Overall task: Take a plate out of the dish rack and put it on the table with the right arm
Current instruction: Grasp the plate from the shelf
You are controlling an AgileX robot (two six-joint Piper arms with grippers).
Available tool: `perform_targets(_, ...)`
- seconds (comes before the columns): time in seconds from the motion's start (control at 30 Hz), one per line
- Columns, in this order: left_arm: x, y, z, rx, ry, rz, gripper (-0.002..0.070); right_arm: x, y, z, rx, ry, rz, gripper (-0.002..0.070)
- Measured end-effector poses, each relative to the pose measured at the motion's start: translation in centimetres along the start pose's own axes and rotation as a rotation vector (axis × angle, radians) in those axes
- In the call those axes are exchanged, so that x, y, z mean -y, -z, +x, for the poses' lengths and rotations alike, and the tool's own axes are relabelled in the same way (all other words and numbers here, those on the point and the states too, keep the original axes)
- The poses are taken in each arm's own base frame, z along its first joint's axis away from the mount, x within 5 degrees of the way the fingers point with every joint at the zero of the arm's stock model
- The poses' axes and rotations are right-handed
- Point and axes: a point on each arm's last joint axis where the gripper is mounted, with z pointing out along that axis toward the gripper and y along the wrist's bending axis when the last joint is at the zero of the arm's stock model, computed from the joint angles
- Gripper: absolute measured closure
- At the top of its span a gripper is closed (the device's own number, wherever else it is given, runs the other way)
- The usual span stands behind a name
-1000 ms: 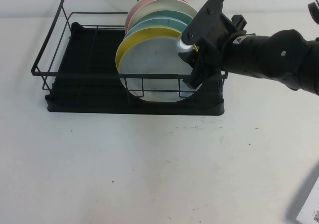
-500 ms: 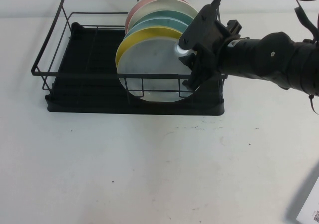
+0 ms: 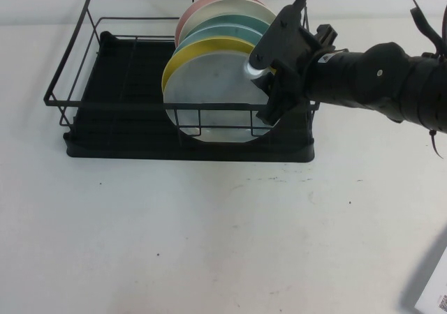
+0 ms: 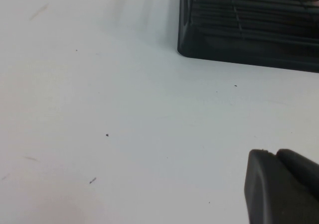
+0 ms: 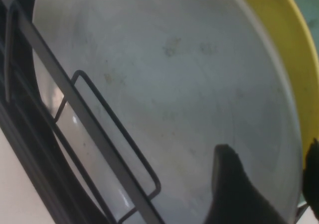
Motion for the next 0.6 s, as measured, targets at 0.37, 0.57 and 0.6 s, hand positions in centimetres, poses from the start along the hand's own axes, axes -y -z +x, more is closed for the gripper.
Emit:
perform_targets(0.37, 0.0, 0.0, 0.0, 0.0, 0.0, 0.0, 0.0679, -0.4, -1.0, 0.8, -0.022, 0.011, -0.012, 0.0398)
perform_targets(0.57, 0.0, 0.0, 0.0, 0.0, 0.0, 0.0, 0.0679, -0.2, -1.0, 0.6, -0.016, 0.011, -0.002, 0.0451)
perform_targets(0.6, 0.0, 0.0, 0.0, 0.0, 0.0, 0.0, 0.0679, -0.2, -1.0, 0.6, -0.015, 0.011, 0.0, 0.0474)
